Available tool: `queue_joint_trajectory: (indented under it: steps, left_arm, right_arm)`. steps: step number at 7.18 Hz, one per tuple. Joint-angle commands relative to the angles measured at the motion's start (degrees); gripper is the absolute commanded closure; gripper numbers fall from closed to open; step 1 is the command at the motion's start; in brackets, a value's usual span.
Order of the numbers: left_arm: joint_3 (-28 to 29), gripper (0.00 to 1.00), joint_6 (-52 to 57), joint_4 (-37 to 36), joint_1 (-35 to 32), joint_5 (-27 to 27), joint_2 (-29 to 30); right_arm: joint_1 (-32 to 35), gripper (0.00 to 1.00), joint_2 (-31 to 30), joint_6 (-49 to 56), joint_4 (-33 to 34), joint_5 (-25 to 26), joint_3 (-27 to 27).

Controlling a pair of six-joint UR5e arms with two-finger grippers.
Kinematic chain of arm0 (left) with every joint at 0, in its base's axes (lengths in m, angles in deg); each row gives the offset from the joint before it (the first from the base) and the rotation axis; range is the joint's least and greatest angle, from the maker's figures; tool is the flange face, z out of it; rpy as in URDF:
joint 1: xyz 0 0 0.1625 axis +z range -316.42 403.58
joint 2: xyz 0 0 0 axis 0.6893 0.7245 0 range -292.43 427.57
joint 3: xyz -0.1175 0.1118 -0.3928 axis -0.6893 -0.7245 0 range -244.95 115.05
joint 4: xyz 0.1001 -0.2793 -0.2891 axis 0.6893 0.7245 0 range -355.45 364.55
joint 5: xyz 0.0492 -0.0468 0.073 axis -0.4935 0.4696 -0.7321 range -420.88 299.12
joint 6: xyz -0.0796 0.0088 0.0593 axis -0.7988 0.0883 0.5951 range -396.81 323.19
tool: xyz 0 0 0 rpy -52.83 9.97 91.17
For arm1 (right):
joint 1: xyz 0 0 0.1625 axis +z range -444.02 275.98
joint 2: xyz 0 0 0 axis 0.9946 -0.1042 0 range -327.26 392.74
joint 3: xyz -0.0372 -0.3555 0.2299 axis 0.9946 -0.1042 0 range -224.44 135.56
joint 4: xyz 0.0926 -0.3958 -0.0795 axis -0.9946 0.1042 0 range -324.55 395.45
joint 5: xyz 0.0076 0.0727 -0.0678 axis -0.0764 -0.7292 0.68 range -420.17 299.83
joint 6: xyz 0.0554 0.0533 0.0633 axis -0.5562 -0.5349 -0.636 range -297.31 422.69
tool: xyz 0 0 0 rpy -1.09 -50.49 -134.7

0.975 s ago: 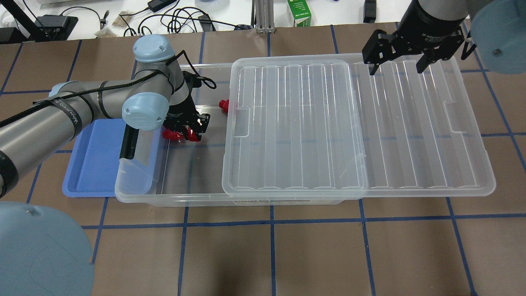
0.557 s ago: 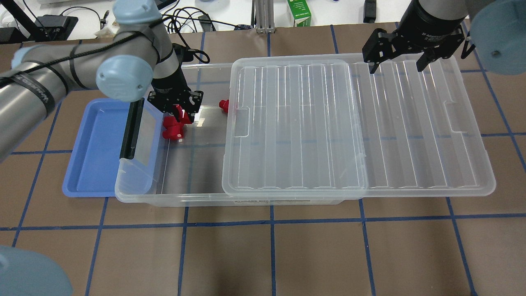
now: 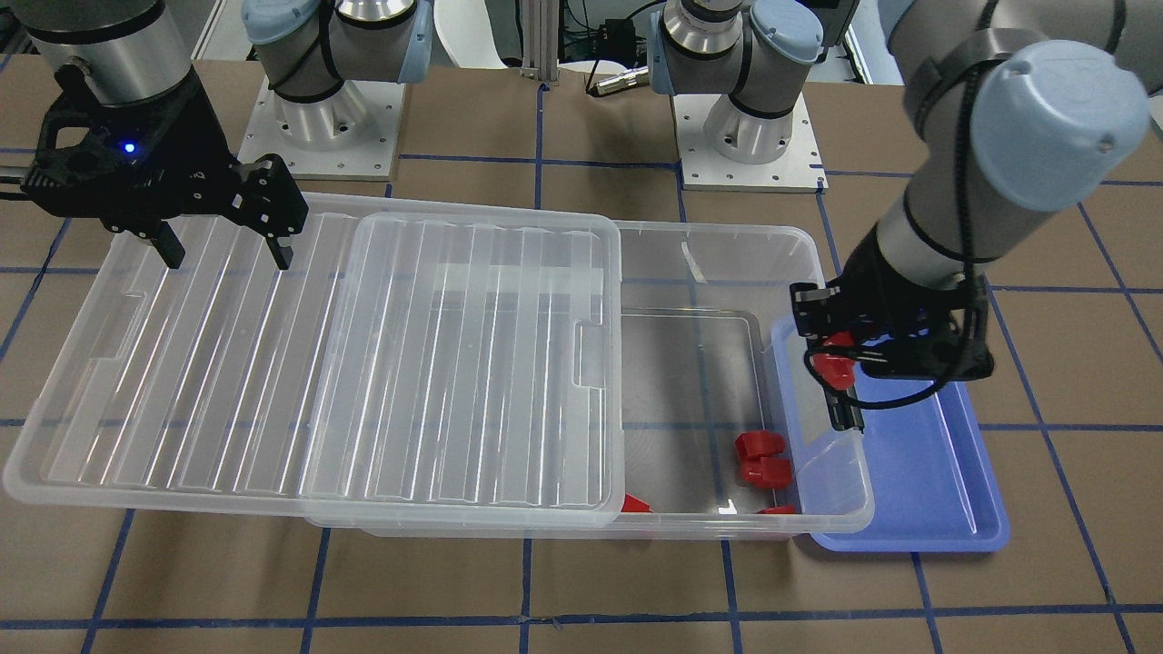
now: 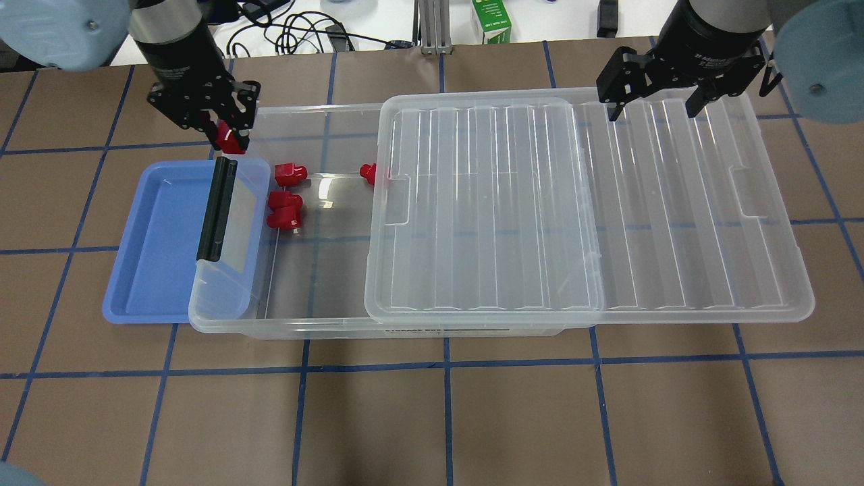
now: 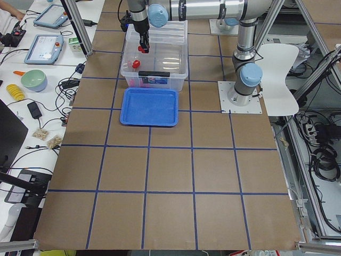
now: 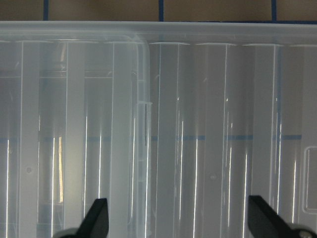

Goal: Place red block in blue tray from box

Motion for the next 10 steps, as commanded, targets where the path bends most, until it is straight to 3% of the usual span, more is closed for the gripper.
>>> queue_joint_trajectory:
  steps: [1, 3, 4, 7, 10]
  left_arm:
    - [-1.35, 1.00, 9.64, -0.17, 11.03, -0.31, 1.68]
    - [-6.08, 1.00, 16.05, -6.37, 13.53, -0.48, 2.99]
    - [-9.50, 1.00, 16.61, -11.46, 14.23, -0.40, 3.79]
    - [-18.48, 1.00, 18.55, -23.77, 16.26, -0.39, 6.69]
    - [-19.21, 1.00, 18.90, -25.04, 16.44, -0.40, 10.29]
  right_arm:
    - [0.00, 0.00, -0.01, 0.00, 0.00, 0.00, -0.02]
    - [-0.78, 0.00, 0.07, 0.44, -0.43, 0.00, -0.54]
    - [-2.27, 0.00, -0.01, 8.36, 0.17, 0.18, -0.72]
    - [-13.24, 0.00, -1.33, 19.55, -1.31, -0.35, -2.04]
    - [-22.73, 0.00, -1.86, 34.33, -3.86, 0.18, -3.79]
